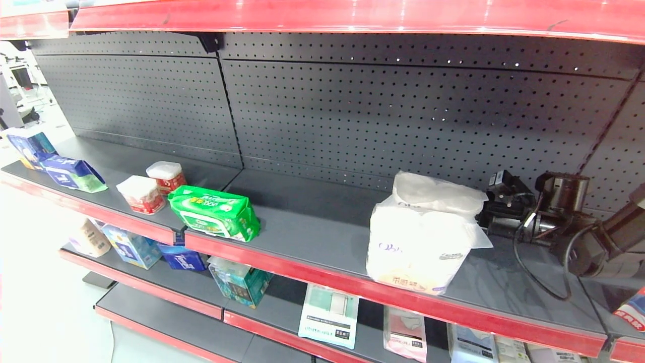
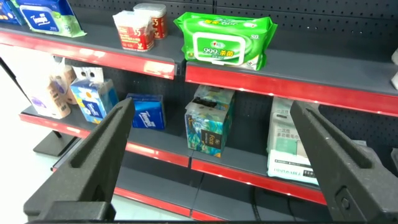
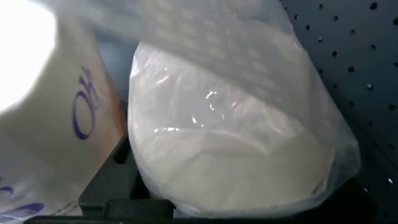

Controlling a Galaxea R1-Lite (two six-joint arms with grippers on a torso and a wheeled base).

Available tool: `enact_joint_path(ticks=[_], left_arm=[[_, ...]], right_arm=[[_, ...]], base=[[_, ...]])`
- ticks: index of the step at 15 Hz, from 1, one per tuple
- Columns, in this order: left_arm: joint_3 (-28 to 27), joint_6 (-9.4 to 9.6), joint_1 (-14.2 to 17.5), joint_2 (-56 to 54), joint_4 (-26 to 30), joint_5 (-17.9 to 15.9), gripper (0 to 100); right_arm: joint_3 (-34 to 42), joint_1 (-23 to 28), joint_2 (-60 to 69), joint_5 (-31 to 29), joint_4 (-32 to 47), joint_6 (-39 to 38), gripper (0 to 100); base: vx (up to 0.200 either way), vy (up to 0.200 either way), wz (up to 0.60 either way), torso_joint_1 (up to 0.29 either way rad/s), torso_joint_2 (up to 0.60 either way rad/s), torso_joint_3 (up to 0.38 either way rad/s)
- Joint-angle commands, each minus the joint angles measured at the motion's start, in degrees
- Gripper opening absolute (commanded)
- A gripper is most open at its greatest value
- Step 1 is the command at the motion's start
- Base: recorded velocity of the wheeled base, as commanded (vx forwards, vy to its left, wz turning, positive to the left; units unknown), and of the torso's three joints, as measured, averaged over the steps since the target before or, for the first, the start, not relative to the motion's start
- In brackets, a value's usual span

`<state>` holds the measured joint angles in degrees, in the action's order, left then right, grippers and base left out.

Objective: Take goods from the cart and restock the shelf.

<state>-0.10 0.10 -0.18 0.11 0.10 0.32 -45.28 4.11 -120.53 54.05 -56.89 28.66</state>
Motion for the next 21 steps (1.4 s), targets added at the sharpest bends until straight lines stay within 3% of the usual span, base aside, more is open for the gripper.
enact_joint_path(ticks=[1, 16, 17, 21], left_arm=[[0.01, -0.01, 0.01, -0.02, -0.01, 0.03, 100], [0.01, -0.01, 0.01, -0.02, -0.01, 0.03, 100], [0.01, -0.01, 0.01, -0.02, -0.01, 0.03, 100], [0.01, -0.01, 0.01, -0.02, -0.01, 0.03, 100]], right_arm=[[0.01, 0.11, 0.03, -1.06, -0.06, -0.01, 0], [0.45, 0.02, 0.38, -3.60, 0.12, -1.33, 0], [0.36, 0.02, 0.47, -3.60, 0.29, -1.33, 100], [1.24, 0.20, 2.40, -3.69, 0.38, -3.00, 100]], base=[[0.000, 0.000, 0.00, 0.000, 0.00, 0.000], [0.000, 0.000, 0.00, 0.000, 0.00, 0.000], [0.000, 0.000, 0.00, 0.000, 0.00, 0.000], [0.000, 0.000, 0.00, 0.000, 0.00, 0.000]])
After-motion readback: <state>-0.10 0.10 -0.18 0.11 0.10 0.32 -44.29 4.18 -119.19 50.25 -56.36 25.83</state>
